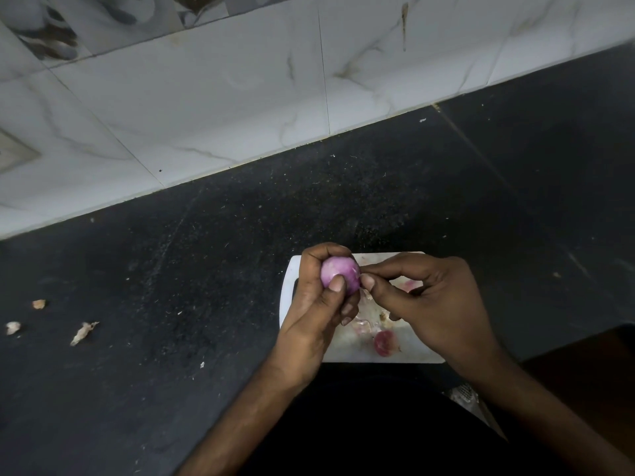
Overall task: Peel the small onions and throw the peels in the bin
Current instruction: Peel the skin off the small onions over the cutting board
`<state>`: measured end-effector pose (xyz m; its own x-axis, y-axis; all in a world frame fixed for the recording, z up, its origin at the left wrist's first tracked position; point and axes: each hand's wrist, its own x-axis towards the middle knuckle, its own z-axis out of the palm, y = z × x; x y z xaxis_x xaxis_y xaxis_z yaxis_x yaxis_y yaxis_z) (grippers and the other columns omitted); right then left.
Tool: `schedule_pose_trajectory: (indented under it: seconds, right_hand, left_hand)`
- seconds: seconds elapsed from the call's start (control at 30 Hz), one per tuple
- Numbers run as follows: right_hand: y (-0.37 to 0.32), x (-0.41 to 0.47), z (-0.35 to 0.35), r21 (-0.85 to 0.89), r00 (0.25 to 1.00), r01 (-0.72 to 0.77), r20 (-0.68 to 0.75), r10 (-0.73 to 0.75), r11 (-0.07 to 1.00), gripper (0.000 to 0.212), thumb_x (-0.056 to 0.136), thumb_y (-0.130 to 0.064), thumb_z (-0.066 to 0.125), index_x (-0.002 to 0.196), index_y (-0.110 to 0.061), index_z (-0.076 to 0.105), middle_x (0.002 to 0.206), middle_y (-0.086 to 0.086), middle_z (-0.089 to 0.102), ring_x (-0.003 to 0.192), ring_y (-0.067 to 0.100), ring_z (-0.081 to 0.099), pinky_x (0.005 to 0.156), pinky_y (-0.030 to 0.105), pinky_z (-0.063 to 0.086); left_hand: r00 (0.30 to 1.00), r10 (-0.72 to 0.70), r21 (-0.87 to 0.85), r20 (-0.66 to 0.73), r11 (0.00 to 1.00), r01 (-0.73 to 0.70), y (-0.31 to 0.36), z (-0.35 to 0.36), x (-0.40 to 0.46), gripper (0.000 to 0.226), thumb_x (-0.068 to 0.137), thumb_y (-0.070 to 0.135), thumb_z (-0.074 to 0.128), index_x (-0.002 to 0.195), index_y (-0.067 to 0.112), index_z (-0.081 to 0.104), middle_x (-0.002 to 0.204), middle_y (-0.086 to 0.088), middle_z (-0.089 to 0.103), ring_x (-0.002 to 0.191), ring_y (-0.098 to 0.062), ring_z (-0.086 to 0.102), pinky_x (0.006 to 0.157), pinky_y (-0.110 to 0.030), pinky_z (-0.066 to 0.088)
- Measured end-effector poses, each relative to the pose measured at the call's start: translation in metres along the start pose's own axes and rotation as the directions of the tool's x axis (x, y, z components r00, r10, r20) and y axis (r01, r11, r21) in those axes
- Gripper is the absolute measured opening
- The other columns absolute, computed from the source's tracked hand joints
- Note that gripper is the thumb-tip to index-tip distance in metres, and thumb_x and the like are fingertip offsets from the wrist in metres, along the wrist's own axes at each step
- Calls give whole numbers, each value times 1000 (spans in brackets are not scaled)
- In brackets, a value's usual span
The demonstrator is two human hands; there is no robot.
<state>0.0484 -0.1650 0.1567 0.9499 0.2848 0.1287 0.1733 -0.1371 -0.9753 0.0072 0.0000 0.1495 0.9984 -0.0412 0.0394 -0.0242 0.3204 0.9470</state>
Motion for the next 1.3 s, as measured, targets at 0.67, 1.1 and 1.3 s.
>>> schedule_pose_trajectory:
  seconds: [0.67, 1.1, 1.3]
  right_hand:
    - [8, 6, -9, -394, 989, 38, -118, -92, 918, 19, 91, -8, 73, 103, -22, 77, 93, -15, 74, 91, 3, 69, 69, 5, 44]
    - [-4, 0, 3, -221, 995, 91, -10, -96, 971, 15, 88, -37, 72, 98, -28, 79, 90, -18, 77, 87, 5, 74, 67, 13, 53]
    - [-5, 0, 1, -42, 999, 43, 29, -41, 998, 14, 81, -32, 76, 94, -32, 81, 86, -20, 80, 75, 0, 75, 68, 11, 52]
  left_hand:
    - [993, -95, -337, -65, 939, 68, -1, 1, -1, 26, 96, 15, 40, 116, 9, 55, 108, -10, 61, 58, -16, 40, 53, -32, 24]
    - [989, -118, -243, -87, 965, 93, -3, 3, 0, 29, 96, 17, 43, 121, 6, 52, 98, -12, 59, 58, -15, 43, 53, -31, 27]
    - [996, -69, -113, -63, 992, 61, -1, 2, 0, 27, 94, 18, 47, 117, 5, 53, 93, -7, 58, 59, -15, 40, 55, -28, 32]
